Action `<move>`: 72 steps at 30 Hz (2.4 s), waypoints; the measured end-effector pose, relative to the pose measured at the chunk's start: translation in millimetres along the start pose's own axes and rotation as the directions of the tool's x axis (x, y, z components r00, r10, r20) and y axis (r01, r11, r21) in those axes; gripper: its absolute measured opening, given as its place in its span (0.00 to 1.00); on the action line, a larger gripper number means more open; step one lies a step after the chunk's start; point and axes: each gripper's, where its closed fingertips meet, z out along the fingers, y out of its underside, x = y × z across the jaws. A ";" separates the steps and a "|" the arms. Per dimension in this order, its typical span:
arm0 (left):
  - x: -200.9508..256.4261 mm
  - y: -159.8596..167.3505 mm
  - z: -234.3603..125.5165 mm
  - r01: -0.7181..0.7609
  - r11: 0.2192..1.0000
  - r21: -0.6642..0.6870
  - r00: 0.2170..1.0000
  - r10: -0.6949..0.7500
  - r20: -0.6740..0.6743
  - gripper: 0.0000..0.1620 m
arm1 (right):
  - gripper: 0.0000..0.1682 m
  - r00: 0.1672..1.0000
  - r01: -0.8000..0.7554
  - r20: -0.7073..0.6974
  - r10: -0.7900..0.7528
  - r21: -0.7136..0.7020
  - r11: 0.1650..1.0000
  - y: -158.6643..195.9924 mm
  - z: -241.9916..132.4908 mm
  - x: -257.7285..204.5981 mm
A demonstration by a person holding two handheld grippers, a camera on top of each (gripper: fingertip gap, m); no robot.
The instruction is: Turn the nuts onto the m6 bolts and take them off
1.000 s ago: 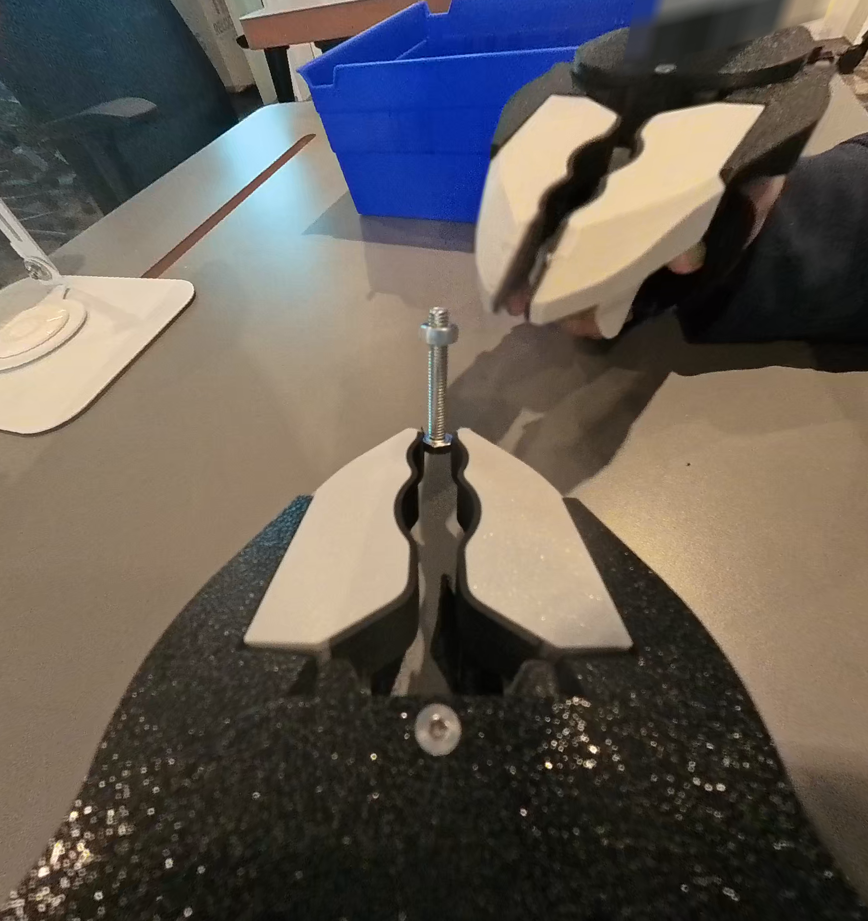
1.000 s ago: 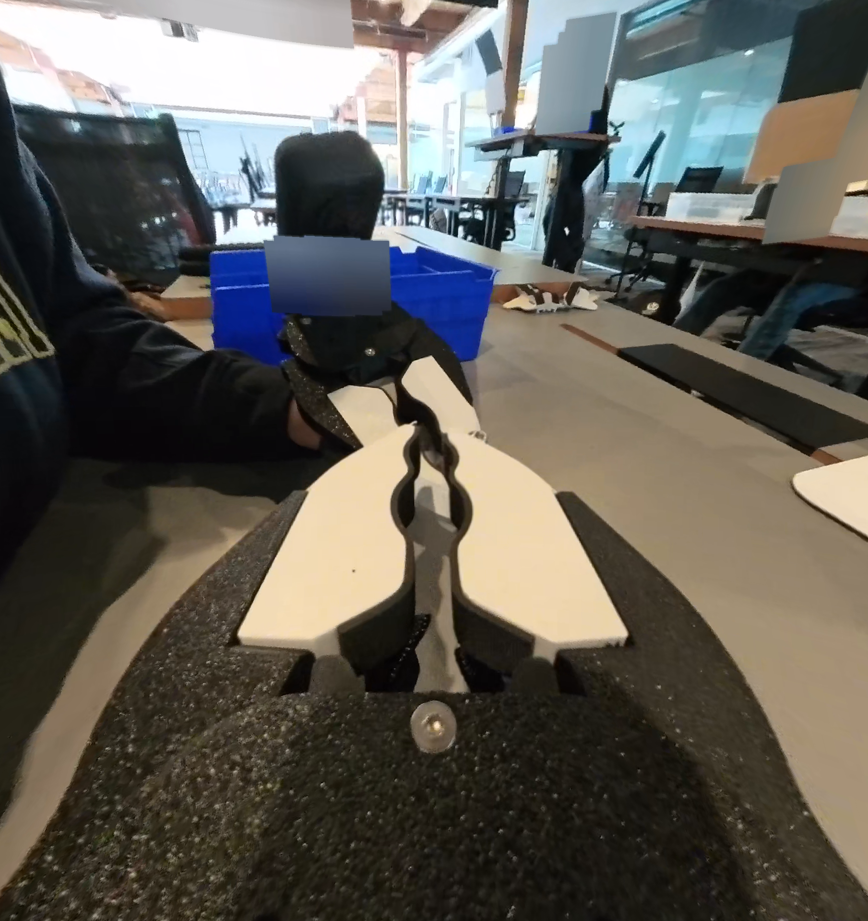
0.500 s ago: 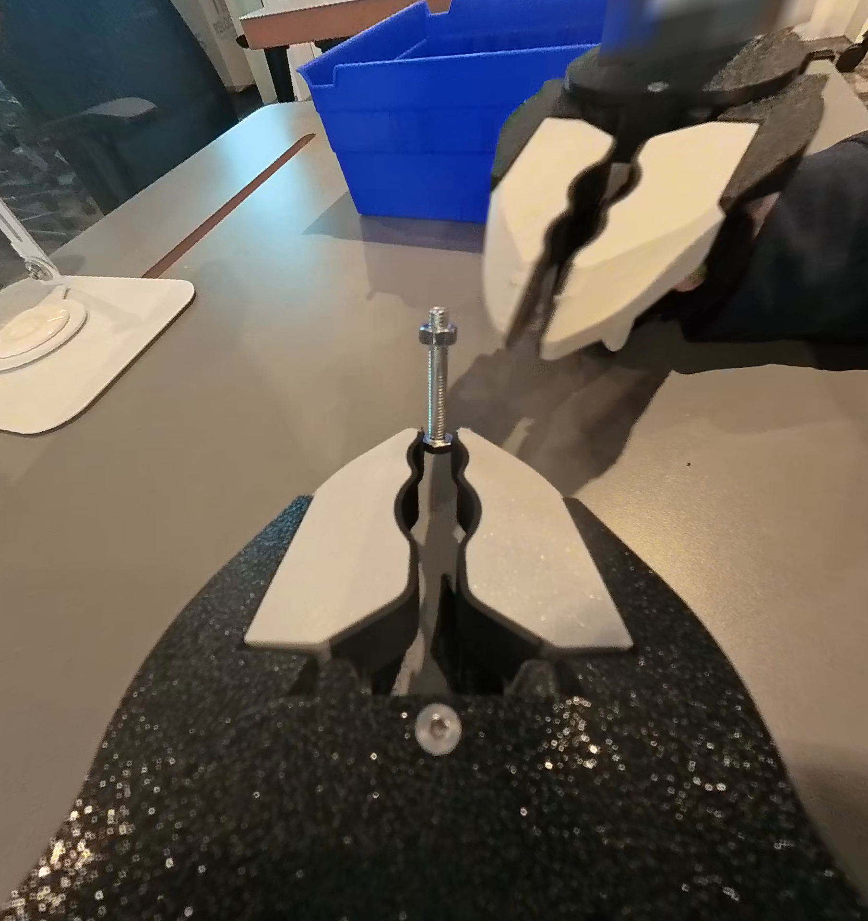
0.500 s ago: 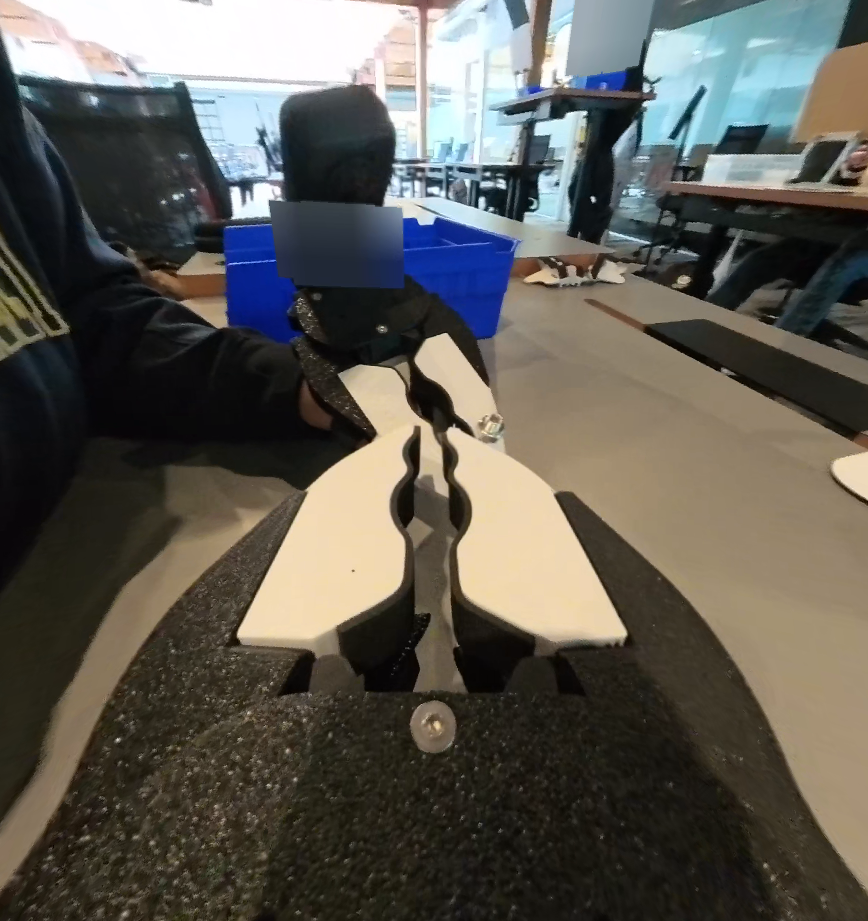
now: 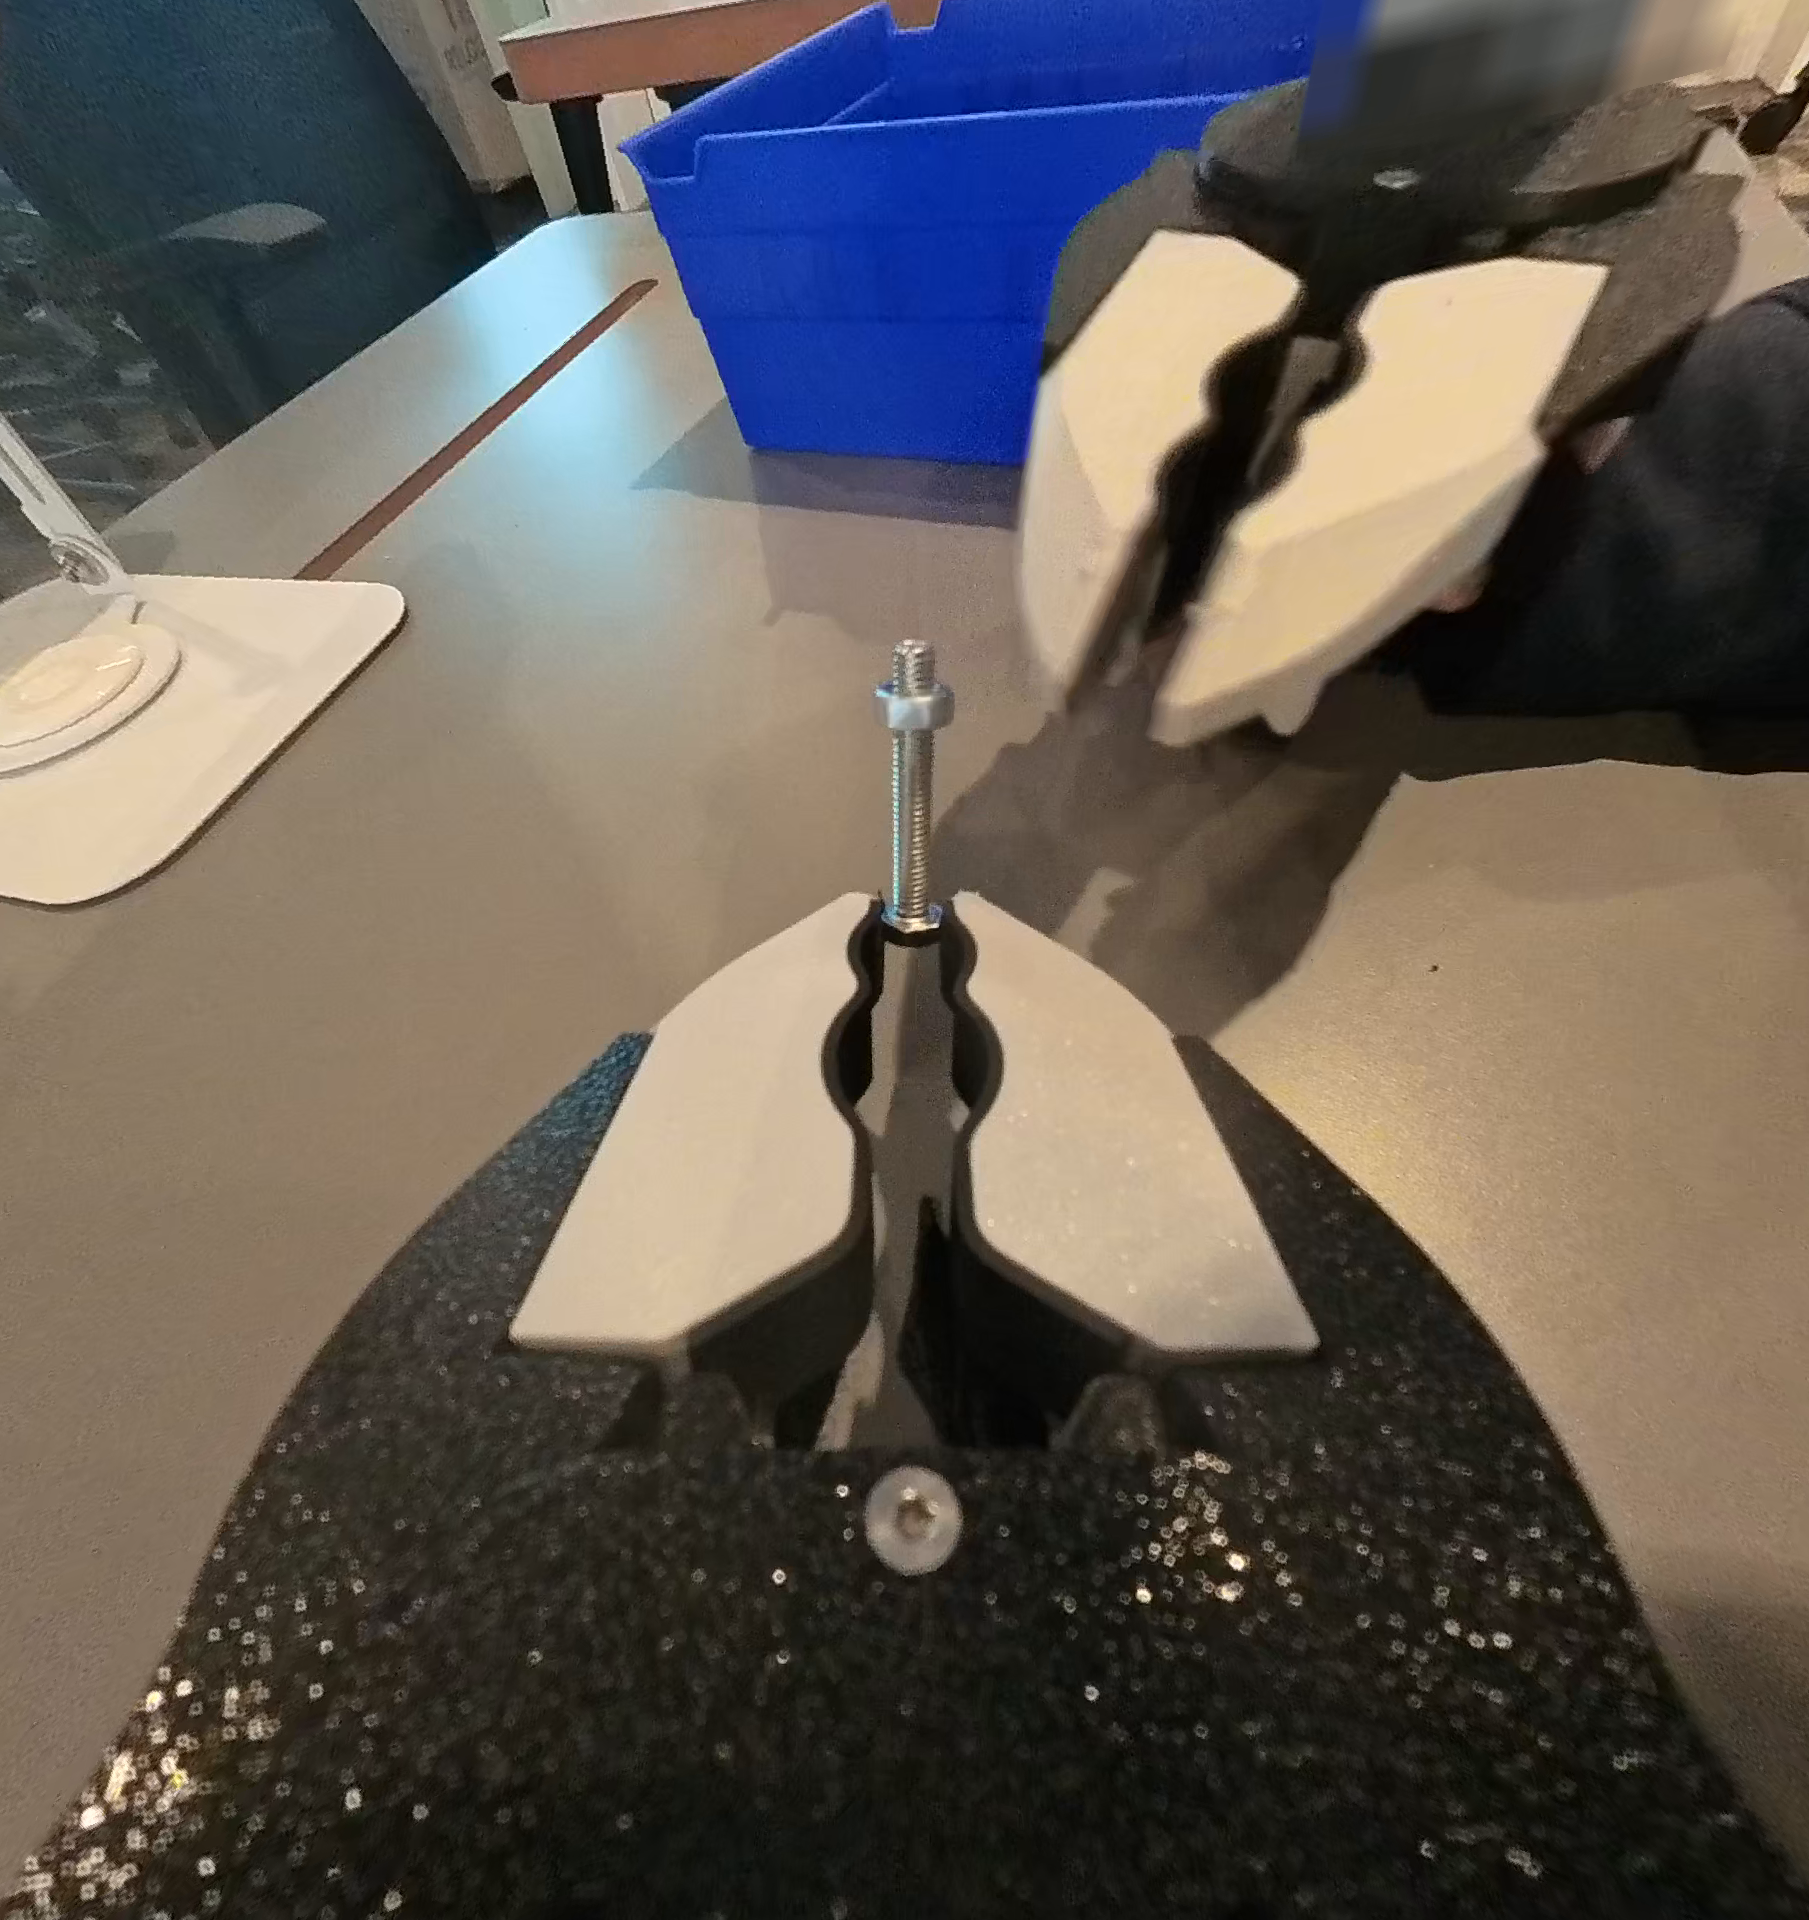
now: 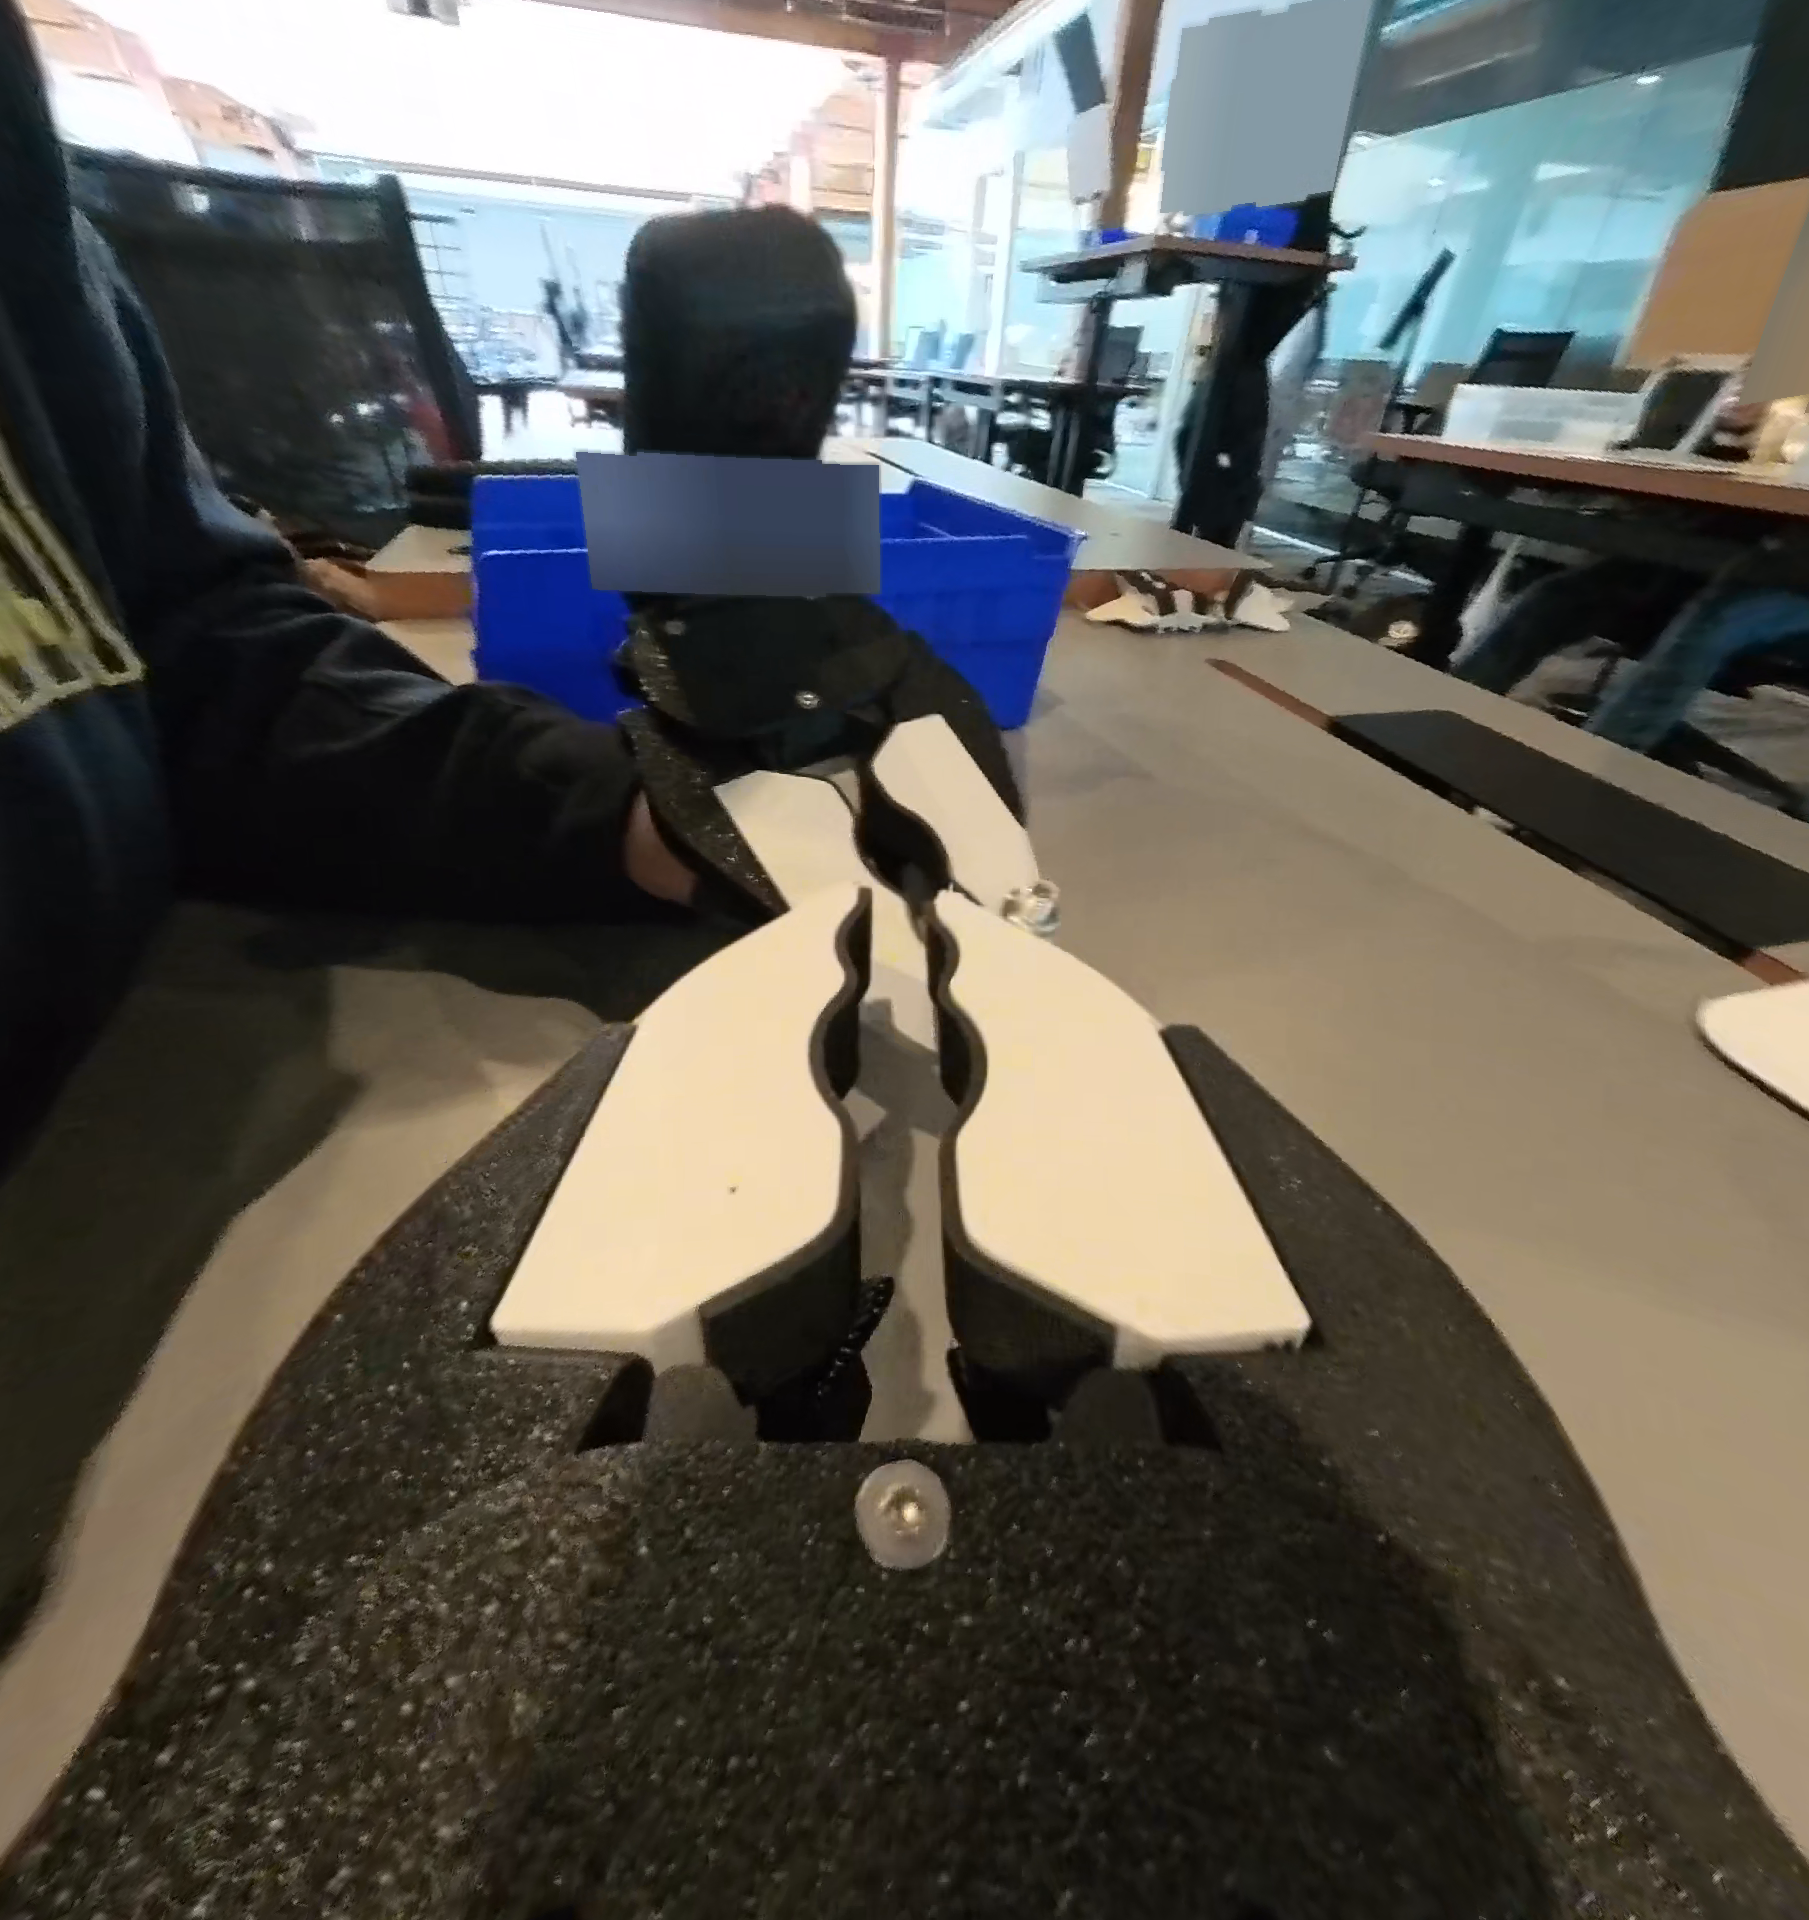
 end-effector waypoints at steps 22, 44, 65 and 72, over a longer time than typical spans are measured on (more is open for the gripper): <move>0.3 0.3 -0.1 -0.001 1.000 -0.001 1.000 0.001 -0.002 0.06 | 0.06 1.000 -0.005 0.015 0.005 -0.031 1.000 6.5 2.9 -2.9; 0.4 0.8 -0.2 0.001 1.000 -0.003 1.000 -0.001 -0.004 0.06 | 0.00 0.970 -0.019 -0.243 0.009 -0.037 0.999 9.5 -1.2 35.9; 0.3 1.0 -0.2 0.001 1.000 -0.006 1.000 -0.001 -0.003 0.06 | 0.00 0.993 -0.038 -0.117 0.035 -0.025 0.999 7.3 3.4 19.0; 0.1 0.6 -0.4 0.001 1.000 -0.003 1.000 -0.001 -0.001 0.06 | 0.00 0.992 -0.087 -0.099 0.082 -0.048 0.995 11.8 -0.2 21.2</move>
